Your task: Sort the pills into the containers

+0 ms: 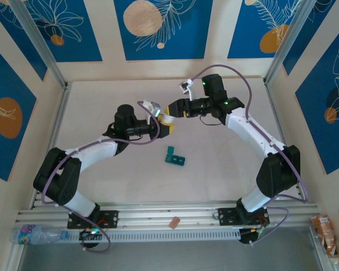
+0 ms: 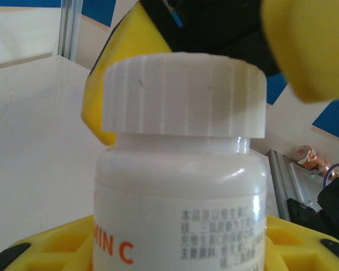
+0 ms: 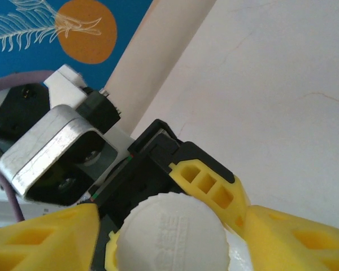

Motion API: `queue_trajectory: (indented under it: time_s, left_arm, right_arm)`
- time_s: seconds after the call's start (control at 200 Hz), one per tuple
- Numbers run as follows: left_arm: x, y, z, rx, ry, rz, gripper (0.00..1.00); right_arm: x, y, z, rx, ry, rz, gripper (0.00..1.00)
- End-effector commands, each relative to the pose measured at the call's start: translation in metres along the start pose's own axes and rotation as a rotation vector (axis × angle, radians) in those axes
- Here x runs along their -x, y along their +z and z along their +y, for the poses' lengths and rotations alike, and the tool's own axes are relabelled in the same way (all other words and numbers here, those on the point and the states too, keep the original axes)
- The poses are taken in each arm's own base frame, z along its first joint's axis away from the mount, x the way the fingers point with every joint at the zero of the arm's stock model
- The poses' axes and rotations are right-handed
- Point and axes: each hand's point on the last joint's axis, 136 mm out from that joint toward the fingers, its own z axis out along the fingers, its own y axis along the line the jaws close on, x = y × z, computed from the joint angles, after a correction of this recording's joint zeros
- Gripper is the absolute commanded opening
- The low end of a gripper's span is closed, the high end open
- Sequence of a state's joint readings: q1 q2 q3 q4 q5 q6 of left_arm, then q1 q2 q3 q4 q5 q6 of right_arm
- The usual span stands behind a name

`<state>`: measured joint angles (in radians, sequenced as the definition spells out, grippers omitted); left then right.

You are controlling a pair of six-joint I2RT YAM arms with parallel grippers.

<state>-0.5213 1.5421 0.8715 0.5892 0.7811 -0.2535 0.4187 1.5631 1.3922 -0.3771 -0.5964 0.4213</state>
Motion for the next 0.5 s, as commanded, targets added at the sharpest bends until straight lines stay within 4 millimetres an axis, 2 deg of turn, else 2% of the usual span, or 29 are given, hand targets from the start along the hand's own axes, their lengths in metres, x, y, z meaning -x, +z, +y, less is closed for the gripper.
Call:
queue_trajectory:
  time_s: [0.0, 0.275, 0.495]
  left_arm:
    - [0.012, -0.001, 0.0, 0.001, 0.05, -0.013, 0.0]
    - [0.008, -0.002, 0.008, 0.061, 0.11, 0.051, 0.0]
    - [0.009, -0.002, 0.01, 0.072, 0.125, 0.063, 0.0]
  right_arm:
    - [0.002, -0.016, 0.006, -0.054, 0.056, -0.059, 0.76]
    - [0.002, -0.032, -0.013, -0.27, 0.281, -0.152, 0.77]
    - [0.005, -0.024, -0.017, -0.309, 0.328, -0.135, 0.77]
